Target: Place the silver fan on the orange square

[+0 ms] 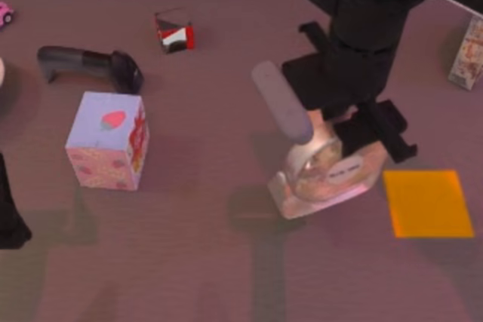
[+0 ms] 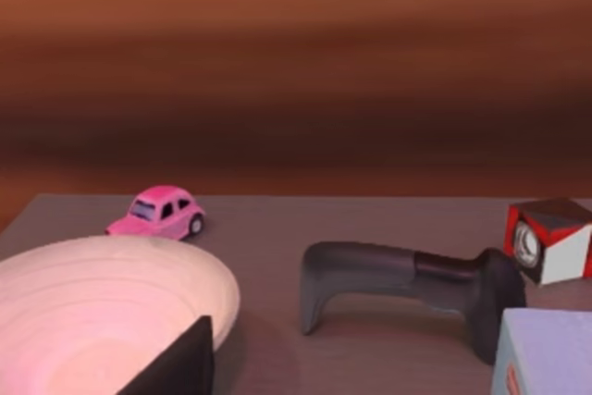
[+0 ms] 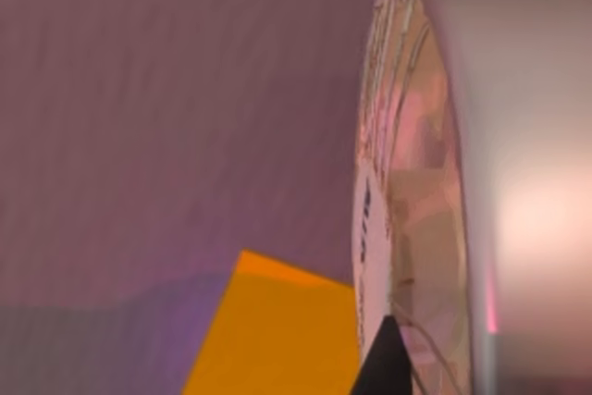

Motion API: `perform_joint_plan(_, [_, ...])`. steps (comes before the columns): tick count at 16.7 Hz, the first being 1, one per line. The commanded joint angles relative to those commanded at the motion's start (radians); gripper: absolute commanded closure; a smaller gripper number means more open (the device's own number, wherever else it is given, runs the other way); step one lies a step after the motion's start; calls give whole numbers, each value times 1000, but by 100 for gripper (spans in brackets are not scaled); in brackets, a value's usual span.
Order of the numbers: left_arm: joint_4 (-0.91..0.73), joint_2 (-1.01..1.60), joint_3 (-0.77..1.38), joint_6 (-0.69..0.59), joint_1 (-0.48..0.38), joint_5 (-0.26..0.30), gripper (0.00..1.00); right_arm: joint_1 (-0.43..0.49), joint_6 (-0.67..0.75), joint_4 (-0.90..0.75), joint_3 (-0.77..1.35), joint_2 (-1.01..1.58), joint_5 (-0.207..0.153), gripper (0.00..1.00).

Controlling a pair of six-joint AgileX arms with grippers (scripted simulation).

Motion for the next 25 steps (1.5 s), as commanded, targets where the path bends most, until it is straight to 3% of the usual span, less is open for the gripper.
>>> perform_joint_plan(8, [0,0,0,0,0,0,0,-325,33,66,-334,-244,-5,100])
perform_joint_plan(24, [0,0,0,0,0,0,0,-344,32,206,-471,-246,-5,100])
perform_joint_plan(25, [0,0,0,0,0,0,0,-344,32,206,-471,-246,-5,92])
